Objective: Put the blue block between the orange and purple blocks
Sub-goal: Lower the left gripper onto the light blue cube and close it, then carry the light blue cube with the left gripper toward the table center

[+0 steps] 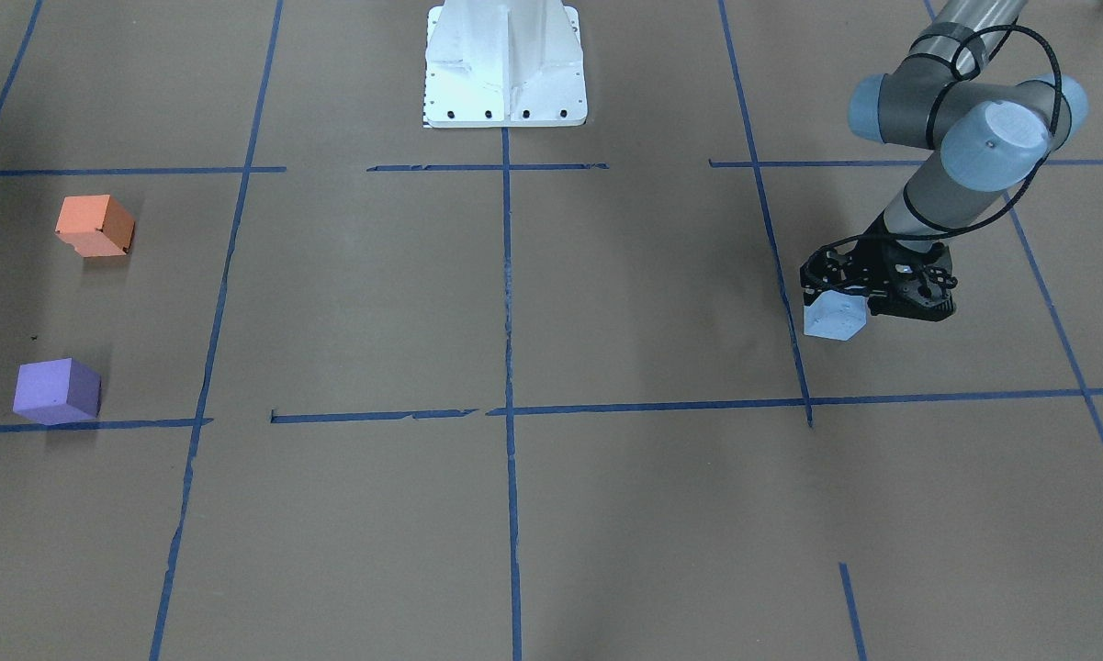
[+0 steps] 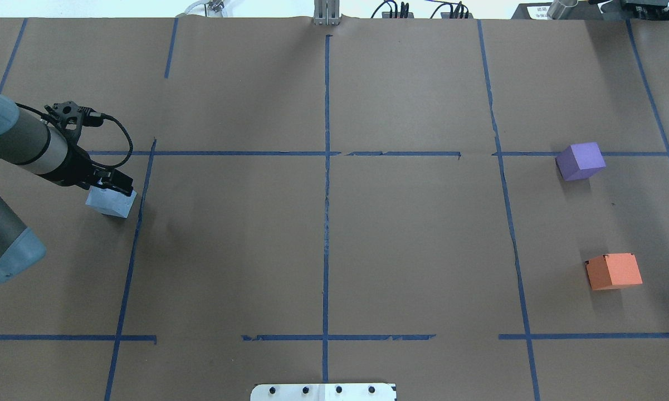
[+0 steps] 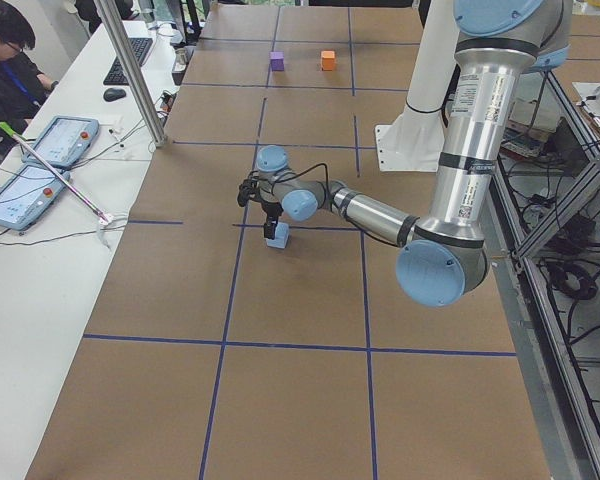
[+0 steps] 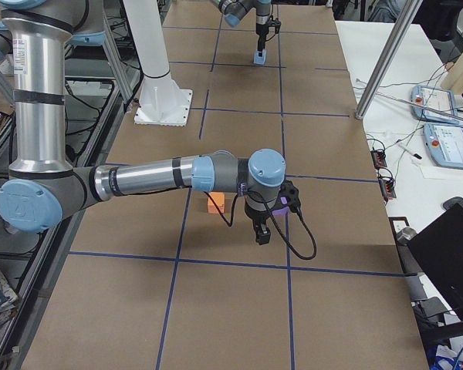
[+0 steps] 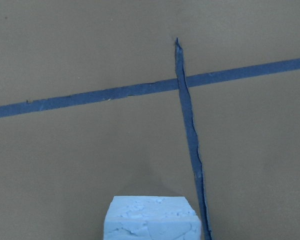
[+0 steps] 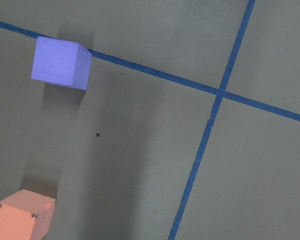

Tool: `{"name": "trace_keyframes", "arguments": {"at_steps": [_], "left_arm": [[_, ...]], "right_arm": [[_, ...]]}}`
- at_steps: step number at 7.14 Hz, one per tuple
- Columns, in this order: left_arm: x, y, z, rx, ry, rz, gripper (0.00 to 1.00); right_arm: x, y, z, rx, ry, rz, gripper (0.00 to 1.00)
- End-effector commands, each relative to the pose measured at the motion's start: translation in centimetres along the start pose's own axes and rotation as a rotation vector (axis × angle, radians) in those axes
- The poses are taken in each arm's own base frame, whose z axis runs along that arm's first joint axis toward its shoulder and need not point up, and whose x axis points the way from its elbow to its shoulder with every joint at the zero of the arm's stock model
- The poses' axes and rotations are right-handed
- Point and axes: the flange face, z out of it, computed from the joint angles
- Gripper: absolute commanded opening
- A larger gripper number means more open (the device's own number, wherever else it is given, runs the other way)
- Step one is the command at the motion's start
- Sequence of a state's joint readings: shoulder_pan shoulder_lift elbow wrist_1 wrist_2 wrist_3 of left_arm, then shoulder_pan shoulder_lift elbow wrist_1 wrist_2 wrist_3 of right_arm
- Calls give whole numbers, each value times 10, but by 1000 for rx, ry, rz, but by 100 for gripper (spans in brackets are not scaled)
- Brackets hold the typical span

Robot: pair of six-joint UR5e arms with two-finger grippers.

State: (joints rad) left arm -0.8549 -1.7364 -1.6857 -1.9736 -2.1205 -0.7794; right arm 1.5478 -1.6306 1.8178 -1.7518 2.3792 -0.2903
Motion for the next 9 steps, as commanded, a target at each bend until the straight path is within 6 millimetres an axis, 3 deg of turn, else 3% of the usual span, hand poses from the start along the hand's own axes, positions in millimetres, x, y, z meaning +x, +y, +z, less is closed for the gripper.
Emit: {"name": "trace_keyframes", "arguments": {"at_steps": [1,3,4,5,6,7,8,9], "left_arm": [[6,9,16,-31,-6,11,100],[4,18,52,-90,-33,9,100],[8,16,51,-85,-27,13,87],[11,13,43,-75,-21,13,40],[23,3,28,-48,1,17,10],[45,-13,16,-30,14,14,9],[86,-34,-6,-40,1,-13,9],[150,-59,-32,-50,1,-76,9]], "right_arm": [[0,0,0,0,0,-1,100],[1,0,1,-1,0,0,100],[1,1,1,-2,-1,1,100],[1,1,1,-2,-1,1,100],[1,1,1,-2,-1,1,100],[1,1,1,-2,-1,1,100],[1,1,1,-2,-1,1,100],[1,1,1,-2,-1,1,100]]}}
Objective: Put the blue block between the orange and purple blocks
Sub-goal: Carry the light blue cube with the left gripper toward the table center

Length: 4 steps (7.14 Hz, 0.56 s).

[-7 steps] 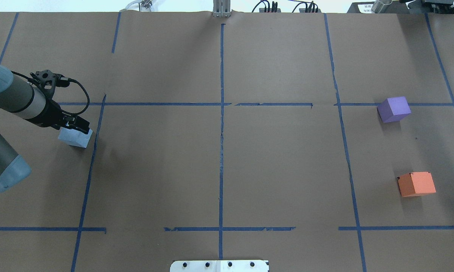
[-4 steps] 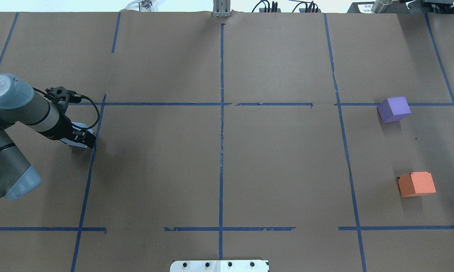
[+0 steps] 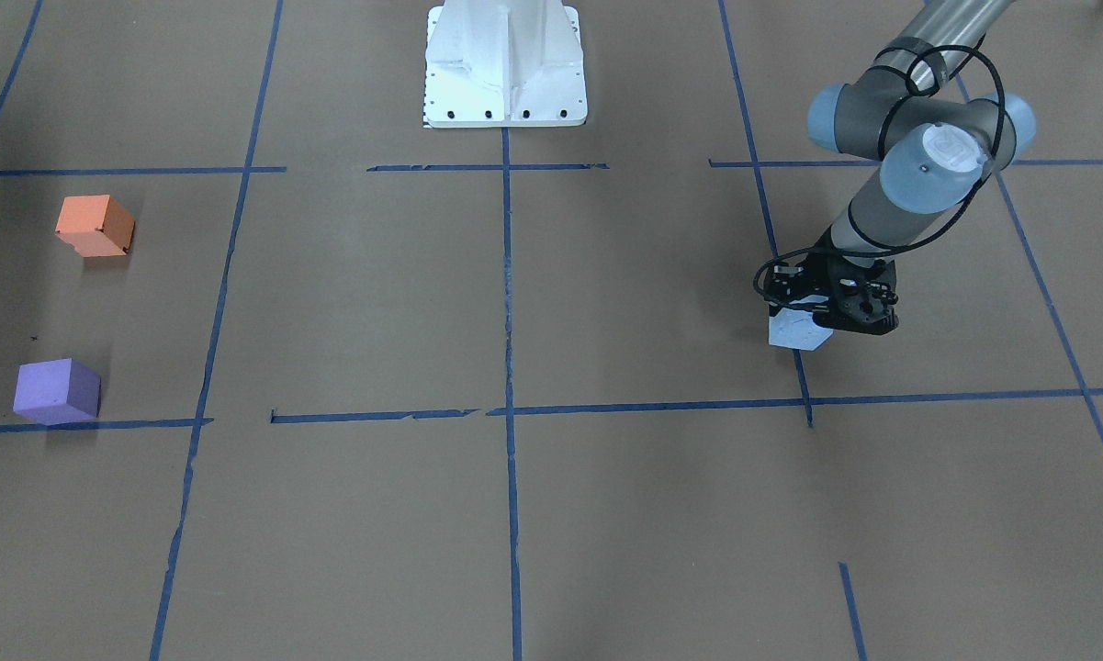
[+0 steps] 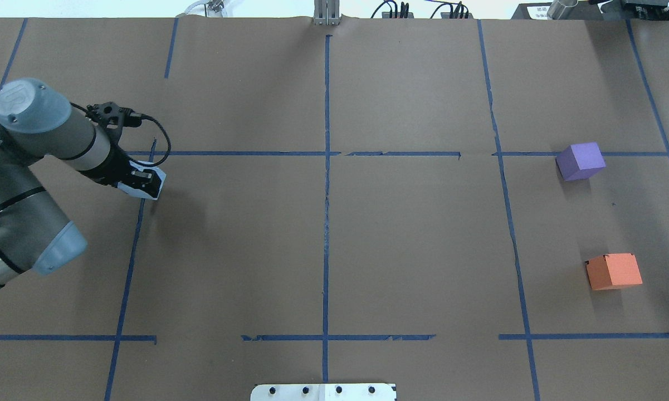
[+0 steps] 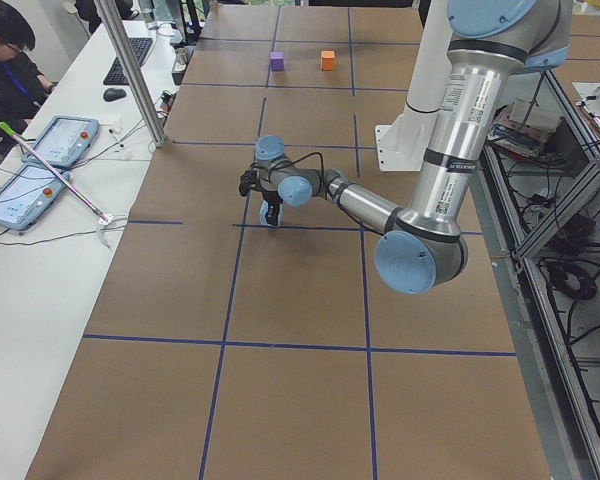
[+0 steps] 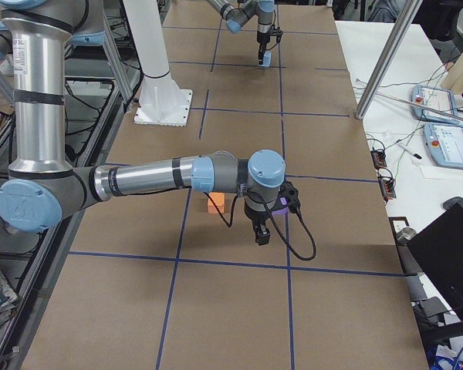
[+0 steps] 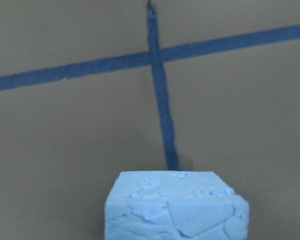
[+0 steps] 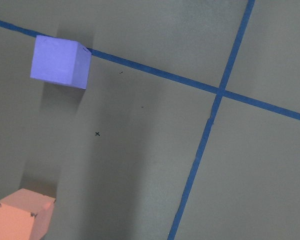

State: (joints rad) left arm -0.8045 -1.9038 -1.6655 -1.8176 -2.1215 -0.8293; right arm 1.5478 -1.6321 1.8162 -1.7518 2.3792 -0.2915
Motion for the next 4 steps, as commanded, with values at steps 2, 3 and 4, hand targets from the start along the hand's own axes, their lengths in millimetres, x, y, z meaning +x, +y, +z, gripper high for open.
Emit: {"name": "trace_keyframes", "arguments": {"at_steps": [2,3,4], "left_arm": [[201,7,-19,-35,40,-123,13],[262,21,0,5,22,-135,14],[318,10,16,11,6,-174,14]], "right_arm": [[1,0,1,-2,1,1,100],[1,1,1,-3,1,2,100],[1,1,1,-3,1,2,100]]}}
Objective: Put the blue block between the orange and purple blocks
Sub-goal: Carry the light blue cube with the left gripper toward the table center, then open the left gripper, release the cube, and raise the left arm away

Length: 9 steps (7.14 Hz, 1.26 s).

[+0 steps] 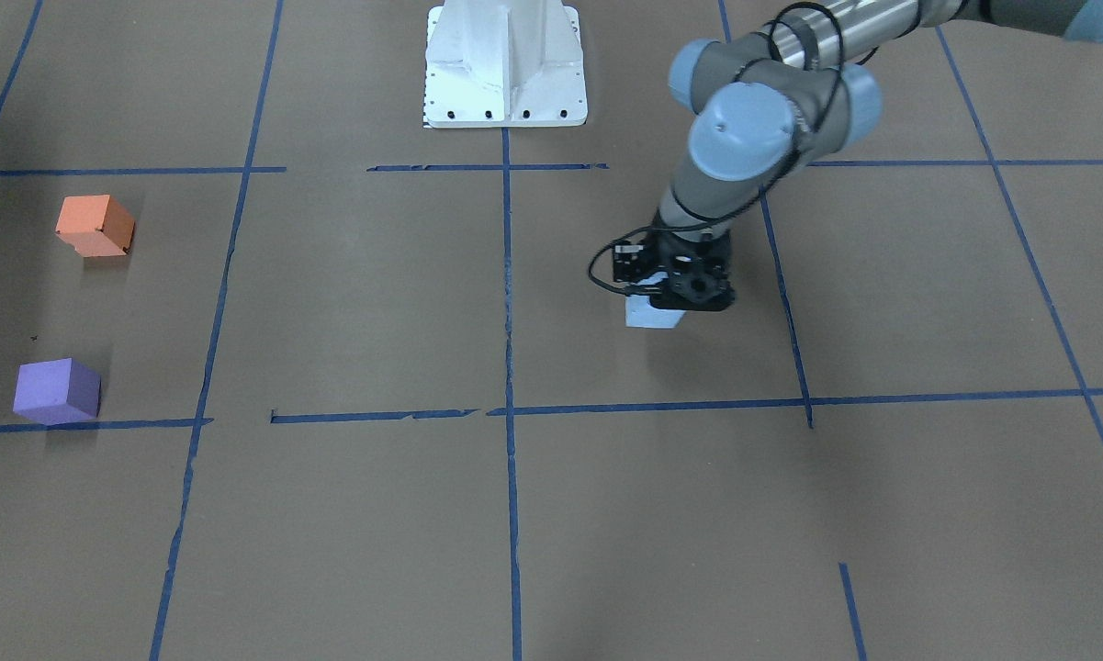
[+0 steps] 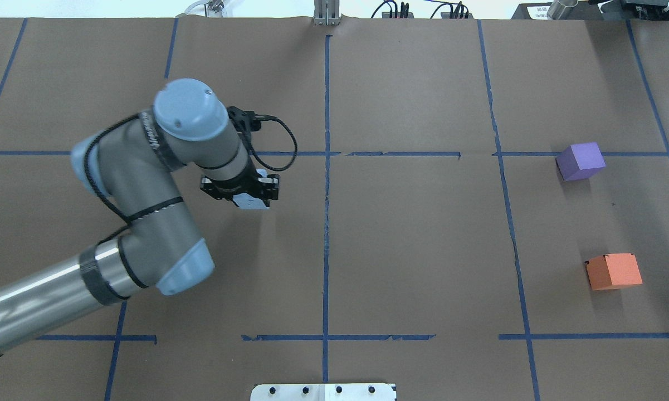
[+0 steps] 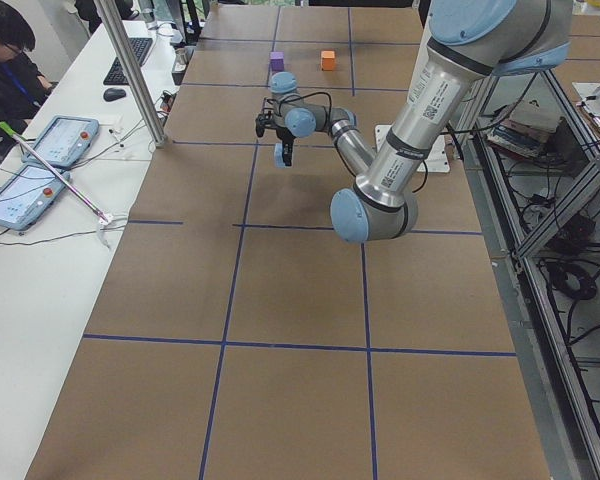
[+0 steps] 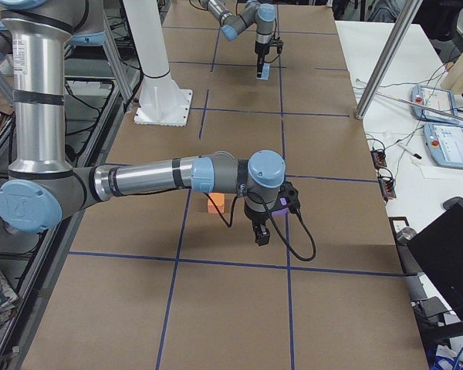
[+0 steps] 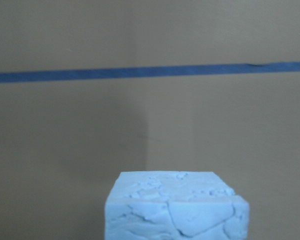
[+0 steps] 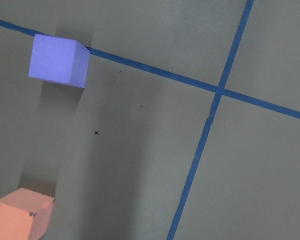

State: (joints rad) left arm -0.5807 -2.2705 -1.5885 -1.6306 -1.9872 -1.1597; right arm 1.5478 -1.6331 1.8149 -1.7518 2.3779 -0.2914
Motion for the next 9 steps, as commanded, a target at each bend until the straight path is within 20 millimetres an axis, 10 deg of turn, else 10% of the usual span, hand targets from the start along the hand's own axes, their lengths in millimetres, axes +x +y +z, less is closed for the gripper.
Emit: {"name": "trace_keyframes", "arguments": {"at_steps": [1,2,4,5,6,7,9], "left_arm": [[110,14,36,-6,-31,-49,15],[113,25,48,-4,-45,-35,32],[113,26,50,-3,-51,-33,100],[114,22,41,7,-39,-36,100],[100,-10,-16,67,19,-55,100],[56,-31,-59,22,36,-80,100],[-95,-59,-123,33,-31,38,100]], "right_arm": [[1,1,1,-2,0,3,100],[0,1,0,-1,0,2,100],[-1,1,0,1,-1,1,100],[-1,1,-1,2,-2,4,100],[-5,-2,-5,10,0,17,100],[-14,-8,-14,30,3,40,100],[-65,-28,-18,39,-5,68,100]]}}
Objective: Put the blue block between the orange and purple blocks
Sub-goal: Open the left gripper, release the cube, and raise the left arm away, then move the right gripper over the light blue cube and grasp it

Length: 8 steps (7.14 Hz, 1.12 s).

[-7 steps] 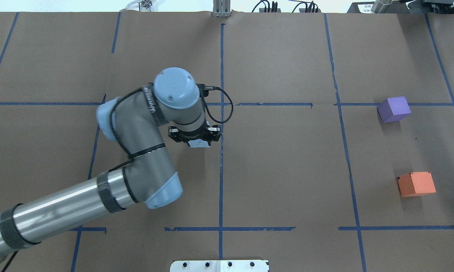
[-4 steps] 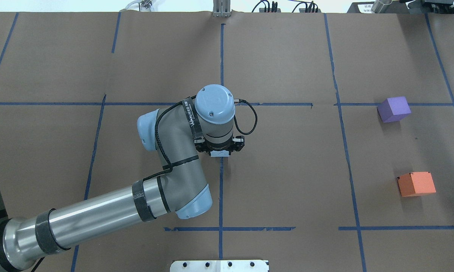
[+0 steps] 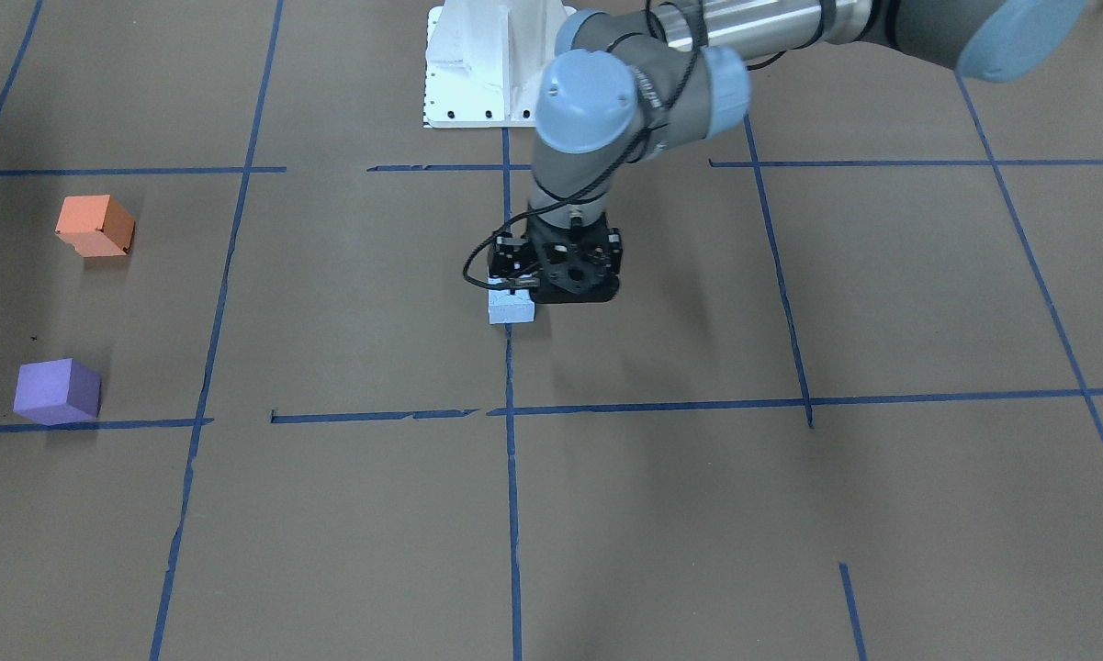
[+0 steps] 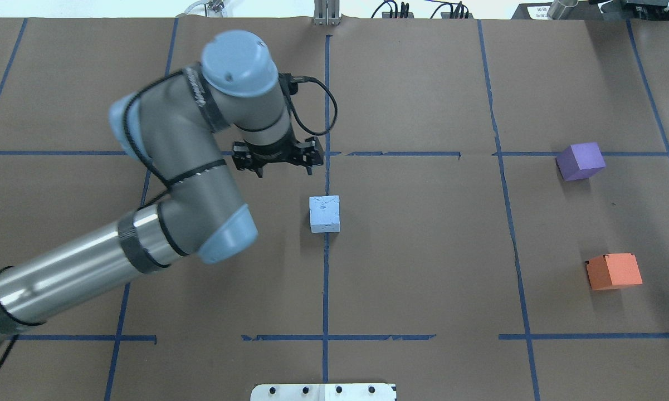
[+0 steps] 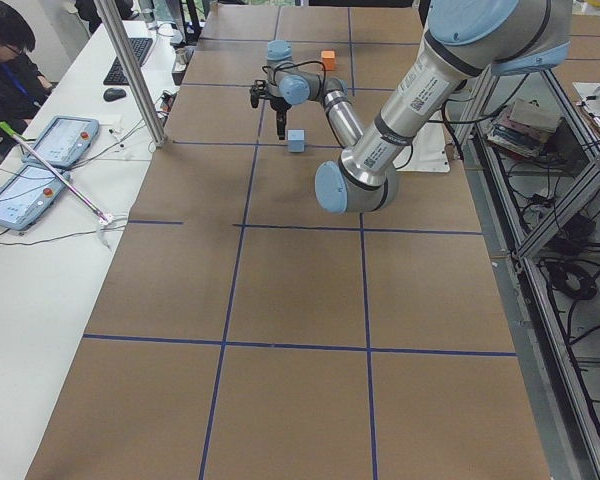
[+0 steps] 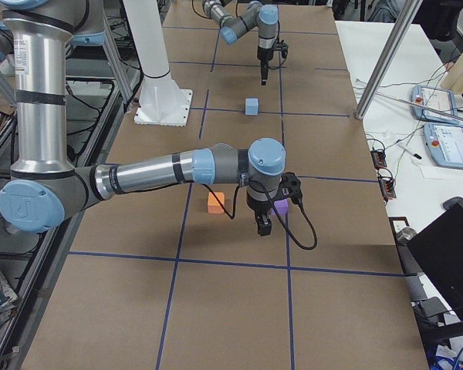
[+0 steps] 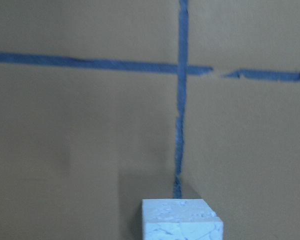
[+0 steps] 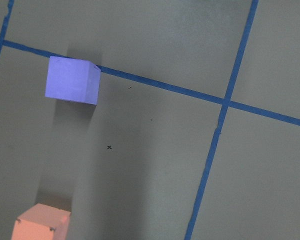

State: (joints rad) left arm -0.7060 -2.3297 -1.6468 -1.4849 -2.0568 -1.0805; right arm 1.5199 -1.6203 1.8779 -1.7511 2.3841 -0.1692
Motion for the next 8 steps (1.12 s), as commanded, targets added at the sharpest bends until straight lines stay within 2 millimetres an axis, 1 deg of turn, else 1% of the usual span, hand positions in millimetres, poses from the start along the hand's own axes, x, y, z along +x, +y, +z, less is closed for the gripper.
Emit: {"name": "trace_keyframes", "arguments": {"at_steps": [1,2,3,4,5,6,7,8], "left_arm": [[-172,-25,-67,55,-70,37,100],[-244,-25,-74,54,-124,93,100],[-319,-34,-89,61,-170,81,100],[-400,-31,-102,25,-180,132,100],[-476,-24,-120,6,-181,187,100],[-550,-9,-123,-16,-204,160,100],[-617,9,-136,-31,-195,208,100],[-660,17,-148,-20,-144,192,100]], "right_arm": [[-77,-35,-4,14,-16,40,100],[-128,-58,0,10,-35,56,100],[-182,-85,10,-3,-53,70,100],[-242,-107,17,-12,-78,86,100],[-312,-127,25,0,-66,112,100],[-384,-130,51,-4,-41,132,100],[-461,-129,70,9,-31,167,100],[-518,-130,80,13,-44,199,100]]}}
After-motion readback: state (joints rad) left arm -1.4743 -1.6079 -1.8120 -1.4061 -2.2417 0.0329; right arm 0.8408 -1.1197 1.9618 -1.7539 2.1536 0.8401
